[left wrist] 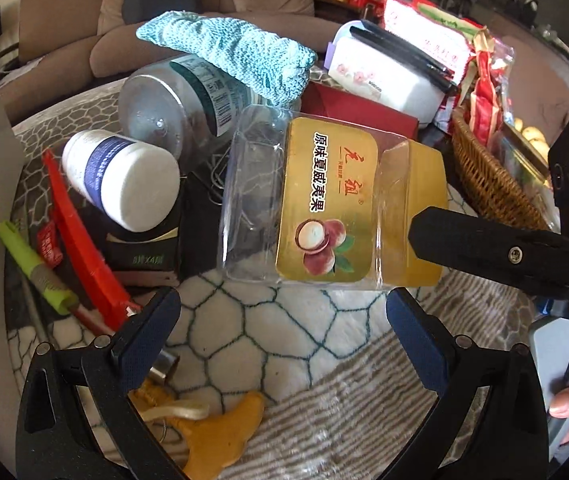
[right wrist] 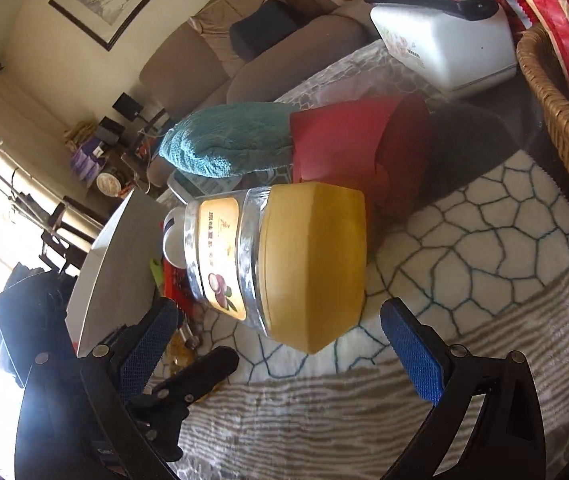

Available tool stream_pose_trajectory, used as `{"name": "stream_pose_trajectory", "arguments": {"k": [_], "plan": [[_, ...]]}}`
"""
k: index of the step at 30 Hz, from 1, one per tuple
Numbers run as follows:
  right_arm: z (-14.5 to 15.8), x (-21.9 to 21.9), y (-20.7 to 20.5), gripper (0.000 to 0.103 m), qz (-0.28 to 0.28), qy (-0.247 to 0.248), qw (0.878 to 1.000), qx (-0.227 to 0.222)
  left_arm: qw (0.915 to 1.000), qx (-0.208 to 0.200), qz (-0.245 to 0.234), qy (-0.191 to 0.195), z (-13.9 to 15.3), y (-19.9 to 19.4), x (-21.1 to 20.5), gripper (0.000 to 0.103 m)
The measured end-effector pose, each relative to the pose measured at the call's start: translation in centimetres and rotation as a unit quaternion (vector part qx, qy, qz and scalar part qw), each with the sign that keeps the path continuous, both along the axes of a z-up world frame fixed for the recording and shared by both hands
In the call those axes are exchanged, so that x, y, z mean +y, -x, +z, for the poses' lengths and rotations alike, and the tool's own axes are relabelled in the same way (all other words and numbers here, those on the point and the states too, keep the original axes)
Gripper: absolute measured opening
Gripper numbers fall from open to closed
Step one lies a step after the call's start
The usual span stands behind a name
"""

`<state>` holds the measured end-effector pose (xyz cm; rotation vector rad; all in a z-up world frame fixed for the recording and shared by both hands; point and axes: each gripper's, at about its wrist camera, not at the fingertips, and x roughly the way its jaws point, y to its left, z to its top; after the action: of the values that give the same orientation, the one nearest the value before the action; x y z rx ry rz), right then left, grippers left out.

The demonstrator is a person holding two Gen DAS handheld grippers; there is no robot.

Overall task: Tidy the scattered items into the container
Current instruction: 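Grasp the clear jar with yellow lid with the right gripper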

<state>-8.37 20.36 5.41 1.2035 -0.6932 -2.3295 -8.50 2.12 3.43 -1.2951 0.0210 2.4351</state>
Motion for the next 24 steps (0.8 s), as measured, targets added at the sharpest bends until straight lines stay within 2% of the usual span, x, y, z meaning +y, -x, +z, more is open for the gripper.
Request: {"name": "stream_pose_trajectory", "arguments": {"k": [5, 11, 19, 24], "plan": [[-1.4, 0.6, 0.9, 0.103, 0.000, 0.033, 0.999, -0.029, 0.9990, 0.004, -0.035, -0.027, -0.2, 0.7, 1.2, 0.103], [-1.2, 1.5, 1.7, 0.103, -0.012, 0.068, 0.997, -0.032, 0.9976, 0.011, -0.067, -0.015, 0.4, 0.7, 2.3, 0.103], [-1.0, 1.7, 1.7, 0.103, -0.007, 0.071, 0.997, -0.036, 0.9972, -0.008, -0.057, -0.049, -0.1, 0.8, 1.3, 0.103], [-0.5, 1.1, 1.6, 0.103, 0.001, 0.056, 0.998, -0.036, 0.9937, -0.021, -0.036, -0.104, 0.1, 0.7, -0.4, 0.103]]}}
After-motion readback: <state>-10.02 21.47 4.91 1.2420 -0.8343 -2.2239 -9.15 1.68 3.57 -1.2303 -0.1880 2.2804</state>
